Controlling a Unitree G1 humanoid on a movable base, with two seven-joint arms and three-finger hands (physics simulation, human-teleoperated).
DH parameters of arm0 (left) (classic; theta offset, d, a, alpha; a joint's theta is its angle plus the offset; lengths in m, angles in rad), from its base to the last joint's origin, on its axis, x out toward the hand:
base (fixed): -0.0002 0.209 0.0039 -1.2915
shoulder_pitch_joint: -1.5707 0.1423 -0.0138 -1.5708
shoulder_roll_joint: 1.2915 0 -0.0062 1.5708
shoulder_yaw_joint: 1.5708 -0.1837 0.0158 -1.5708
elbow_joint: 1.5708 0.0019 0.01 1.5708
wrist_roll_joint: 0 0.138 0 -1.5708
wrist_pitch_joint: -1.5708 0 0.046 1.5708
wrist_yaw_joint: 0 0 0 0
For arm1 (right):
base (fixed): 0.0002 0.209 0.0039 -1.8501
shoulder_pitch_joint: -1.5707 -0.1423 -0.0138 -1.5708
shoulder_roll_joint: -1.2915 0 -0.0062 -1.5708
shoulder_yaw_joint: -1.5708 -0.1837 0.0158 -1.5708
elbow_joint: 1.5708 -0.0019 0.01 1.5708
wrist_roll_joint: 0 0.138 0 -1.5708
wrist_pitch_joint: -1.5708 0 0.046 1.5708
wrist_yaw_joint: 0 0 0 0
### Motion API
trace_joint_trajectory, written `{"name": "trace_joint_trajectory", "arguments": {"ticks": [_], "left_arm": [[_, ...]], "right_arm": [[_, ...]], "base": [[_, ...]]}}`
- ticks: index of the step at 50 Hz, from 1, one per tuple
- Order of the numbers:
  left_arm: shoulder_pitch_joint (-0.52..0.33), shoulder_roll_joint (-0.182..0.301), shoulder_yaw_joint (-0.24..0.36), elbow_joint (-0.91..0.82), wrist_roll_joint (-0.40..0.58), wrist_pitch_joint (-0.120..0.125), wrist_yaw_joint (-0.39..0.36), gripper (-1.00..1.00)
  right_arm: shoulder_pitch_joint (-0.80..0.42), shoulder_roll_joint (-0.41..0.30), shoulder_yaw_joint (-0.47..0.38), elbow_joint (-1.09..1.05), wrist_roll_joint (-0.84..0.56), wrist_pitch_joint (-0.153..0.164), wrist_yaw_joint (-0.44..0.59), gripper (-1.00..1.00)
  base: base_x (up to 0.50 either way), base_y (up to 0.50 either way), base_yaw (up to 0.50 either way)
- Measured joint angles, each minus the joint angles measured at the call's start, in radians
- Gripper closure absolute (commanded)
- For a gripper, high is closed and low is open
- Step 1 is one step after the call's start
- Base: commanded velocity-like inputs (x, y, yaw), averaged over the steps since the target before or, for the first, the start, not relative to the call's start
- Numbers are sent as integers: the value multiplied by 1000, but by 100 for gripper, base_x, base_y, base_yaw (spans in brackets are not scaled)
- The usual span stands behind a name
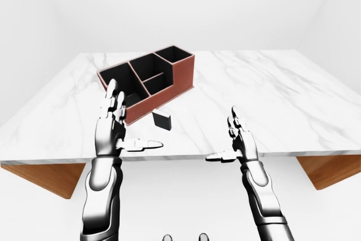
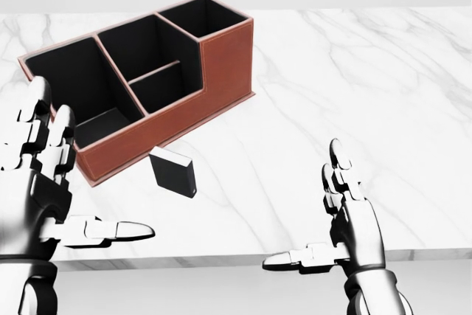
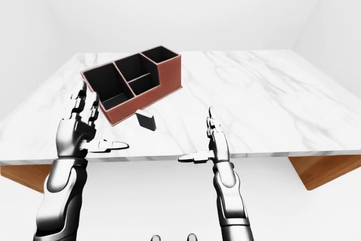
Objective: Pick up the book and place it in the left compartment of the caddy.
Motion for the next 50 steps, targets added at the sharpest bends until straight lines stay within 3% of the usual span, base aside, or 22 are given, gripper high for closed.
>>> {"name": "trace_joint_trajectory", "arguments": {"ticks": [9, 23, 28, 30, 39, 50], "left_arm": [[-1, 0, 1, 2, -3, 0, -1, -100], [-2, -1, 5, -9, -10, 0, -3, -100], [-2, 1, 8, -12, -12, 0, -3, -100], [-2, 2, 8, -13, -13, 0, -3, -100], [-2, 3, 10, -15, -14, 0, -3, -100], [-1, 6, 13, -19, -15, 0, -3, -100]], "right_arm": [[-1, 3, -1, 2, 15, 0, 1, -100], [2, 0, -2, -3, 38, 0, 0, -100], [86, -37, -108, -215, 119, 144, 86, -100], [108, -43, -150, -272, 133, 175, 122, -100], [156, -44, -270, -417, 158, 175, 233, -100], [170, -37, -312, -461, 129, 175, 277, -100]], "base": [[2, 0, 0], [0, 50, 0], [0, 50, 0], [0, 50, 0], [0, 50, 0], [0, 6, 0]]}}
